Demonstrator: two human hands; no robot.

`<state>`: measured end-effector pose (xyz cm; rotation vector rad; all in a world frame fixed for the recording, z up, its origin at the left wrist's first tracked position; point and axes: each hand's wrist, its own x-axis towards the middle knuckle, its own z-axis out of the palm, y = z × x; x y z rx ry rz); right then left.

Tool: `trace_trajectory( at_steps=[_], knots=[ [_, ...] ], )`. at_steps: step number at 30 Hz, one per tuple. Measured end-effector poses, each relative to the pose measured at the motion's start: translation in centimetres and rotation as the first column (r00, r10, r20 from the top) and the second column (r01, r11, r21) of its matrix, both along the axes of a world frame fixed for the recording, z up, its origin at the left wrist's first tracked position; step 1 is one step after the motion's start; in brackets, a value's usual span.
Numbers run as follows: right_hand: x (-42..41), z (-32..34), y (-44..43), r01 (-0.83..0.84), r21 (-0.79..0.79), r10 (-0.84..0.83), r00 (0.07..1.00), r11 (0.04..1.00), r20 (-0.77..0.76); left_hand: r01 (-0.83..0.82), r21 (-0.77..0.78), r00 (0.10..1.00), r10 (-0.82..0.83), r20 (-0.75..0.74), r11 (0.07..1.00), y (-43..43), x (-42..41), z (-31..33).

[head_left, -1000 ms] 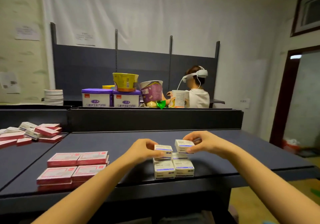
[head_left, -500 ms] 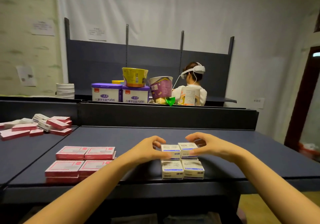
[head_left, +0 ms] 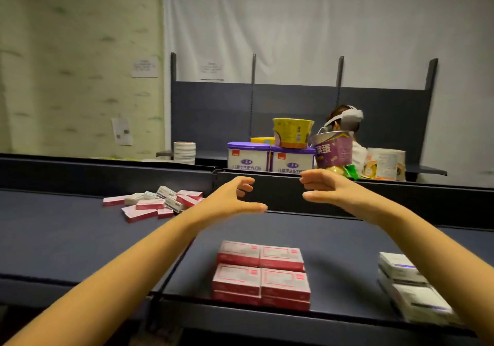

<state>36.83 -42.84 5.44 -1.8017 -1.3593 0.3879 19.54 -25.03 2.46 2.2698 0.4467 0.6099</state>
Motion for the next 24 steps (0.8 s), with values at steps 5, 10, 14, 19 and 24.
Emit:
trace_trajectory(
  at_steps=[5,10,14,19,24],
  knots=[
    [-4.1,-0.6,9.8,-0.032,-0.043,0.033,0.999,0.999,0.014,-0.013,0.013,1.0,0.013,0.001,1.0,10.5,-5.1,-0.2],
    [-6.3,-1.6,18.1,-0.034,-0.098,0.034,0.999,0.995,-0.006,-0.025,0.025,0.999,0.026,-0.041,0.999,20.1,-8.8,-1.8],
    [-6.9,-1.4,21.5,-0.011,-0.093,0.009,1.0,0.996,-0.019,-0.025,0.009,0.998,0.025,-0.057,1.0,25.5,-10.1,-3.4],
    [-6.8,-2.3,25.1,0.014,-0.164,-0.015,1.0,0.986,-0.006,-0.023,0.047,0.989,0.029,-0.144,0.999,29.1,-10.4,-4.8],
    [-6.9,-3.7,27.9,0.03,-0.275,-0.025,0.999,0.961,0.02,-0.018,0.176,0.977,0.054,-0.205,0.984,30.7,-10.2,-5.5]
  ],
)
